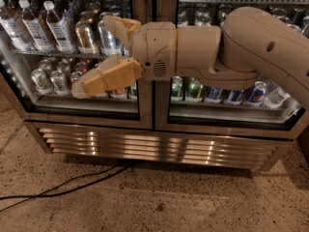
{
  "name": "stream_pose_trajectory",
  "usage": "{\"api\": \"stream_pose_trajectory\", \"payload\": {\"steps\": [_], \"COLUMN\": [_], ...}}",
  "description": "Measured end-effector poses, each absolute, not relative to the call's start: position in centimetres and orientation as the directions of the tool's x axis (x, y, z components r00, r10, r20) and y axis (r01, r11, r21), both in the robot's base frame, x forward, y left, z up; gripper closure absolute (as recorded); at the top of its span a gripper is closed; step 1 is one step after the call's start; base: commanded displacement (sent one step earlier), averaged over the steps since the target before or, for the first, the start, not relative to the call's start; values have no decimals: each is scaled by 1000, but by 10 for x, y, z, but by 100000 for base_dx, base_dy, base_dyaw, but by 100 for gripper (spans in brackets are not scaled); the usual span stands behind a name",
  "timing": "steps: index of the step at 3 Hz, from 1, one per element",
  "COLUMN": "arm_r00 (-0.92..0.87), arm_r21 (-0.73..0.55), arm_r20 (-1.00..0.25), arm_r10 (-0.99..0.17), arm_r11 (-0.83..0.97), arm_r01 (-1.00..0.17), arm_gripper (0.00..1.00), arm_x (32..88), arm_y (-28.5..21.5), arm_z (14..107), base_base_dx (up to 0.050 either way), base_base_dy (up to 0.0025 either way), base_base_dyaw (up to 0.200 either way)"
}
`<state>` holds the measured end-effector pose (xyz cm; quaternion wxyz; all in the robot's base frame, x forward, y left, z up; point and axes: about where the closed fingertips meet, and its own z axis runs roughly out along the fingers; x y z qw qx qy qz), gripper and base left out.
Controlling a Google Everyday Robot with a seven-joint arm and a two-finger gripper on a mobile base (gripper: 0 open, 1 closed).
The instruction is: Open left fridge door
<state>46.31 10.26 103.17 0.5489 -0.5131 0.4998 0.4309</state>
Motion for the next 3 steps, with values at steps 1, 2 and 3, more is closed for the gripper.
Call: {"api": "stream_pose_trajectory", "payload": {"steps": [1,2,3], "arm_r00": [90,90,90], "arm_r21": [-100,-100,-100], "arm_r20": [-992,-992,-992], "arm_r10": [-85,-85,-85], "arm_r11": [127,127,127], "arm_r01": [-987,-987,-987], "arm_gripper": [0,0,0], "arm_x": [481,481,481], "arm_y": [96,96,96], "arm_z": [1020,1020,1020], "base_base_dx": [0,3582,4703], "base_base_dy": [0,-242,4], "base_base_dyaw": [0,-13905,-34]}}
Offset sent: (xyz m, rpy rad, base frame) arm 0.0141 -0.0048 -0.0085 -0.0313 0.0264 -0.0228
